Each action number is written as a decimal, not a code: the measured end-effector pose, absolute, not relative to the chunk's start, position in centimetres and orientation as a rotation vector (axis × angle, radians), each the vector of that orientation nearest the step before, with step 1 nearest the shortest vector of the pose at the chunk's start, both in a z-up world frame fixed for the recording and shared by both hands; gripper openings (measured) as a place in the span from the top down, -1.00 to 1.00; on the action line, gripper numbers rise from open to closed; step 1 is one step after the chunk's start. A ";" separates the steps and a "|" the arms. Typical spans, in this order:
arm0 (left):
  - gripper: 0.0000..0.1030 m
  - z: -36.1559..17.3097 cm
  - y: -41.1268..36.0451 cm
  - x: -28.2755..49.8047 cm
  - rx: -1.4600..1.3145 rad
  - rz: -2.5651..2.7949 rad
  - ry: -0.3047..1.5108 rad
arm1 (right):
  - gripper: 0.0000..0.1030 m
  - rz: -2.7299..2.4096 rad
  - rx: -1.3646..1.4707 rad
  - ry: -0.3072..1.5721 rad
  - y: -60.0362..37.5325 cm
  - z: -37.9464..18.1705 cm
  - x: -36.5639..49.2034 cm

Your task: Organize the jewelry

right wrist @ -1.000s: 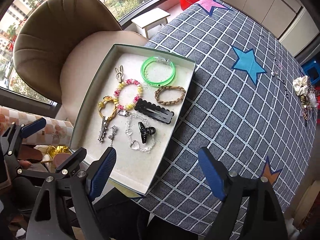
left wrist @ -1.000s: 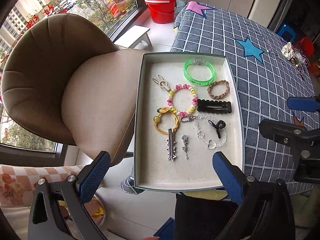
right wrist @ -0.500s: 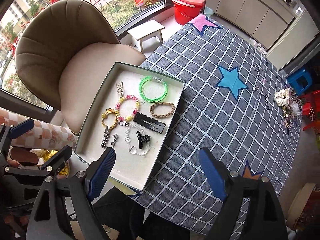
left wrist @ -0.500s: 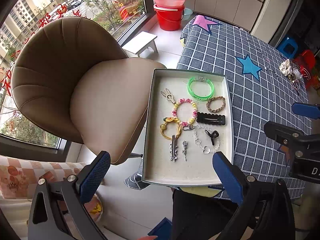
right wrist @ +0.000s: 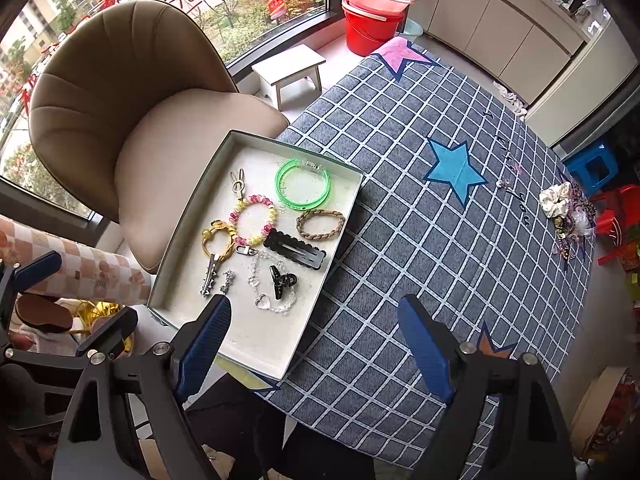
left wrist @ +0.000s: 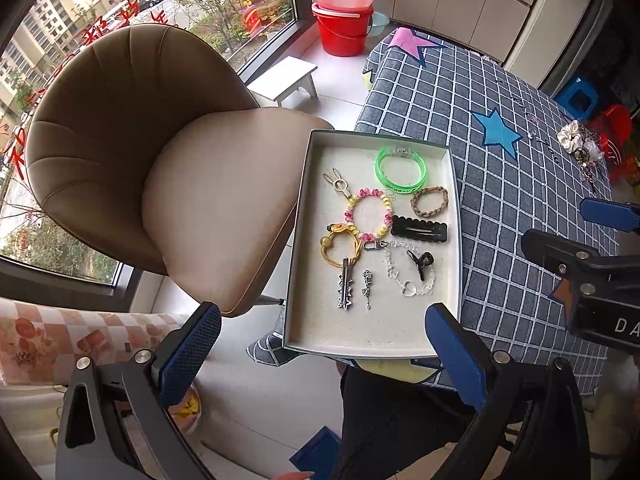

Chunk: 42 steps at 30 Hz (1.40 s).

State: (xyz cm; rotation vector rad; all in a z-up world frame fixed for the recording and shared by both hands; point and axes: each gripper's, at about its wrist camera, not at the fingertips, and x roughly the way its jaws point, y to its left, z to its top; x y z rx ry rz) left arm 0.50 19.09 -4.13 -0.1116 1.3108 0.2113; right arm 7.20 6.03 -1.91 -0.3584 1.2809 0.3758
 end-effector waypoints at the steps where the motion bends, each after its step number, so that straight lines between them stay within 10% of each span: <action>1: -1.00 -4.1 19.1 0.5 -0.113 0.212 1.311 | -0.69 0.371 -0.354 1.281 6.1 -2.0 7.2; 42: -1.00 -4.1 18.9 0.2 -0.098 0.222 1.311 | -0.69 0.358 -0.344 1.283 6.3 -2.1 7.0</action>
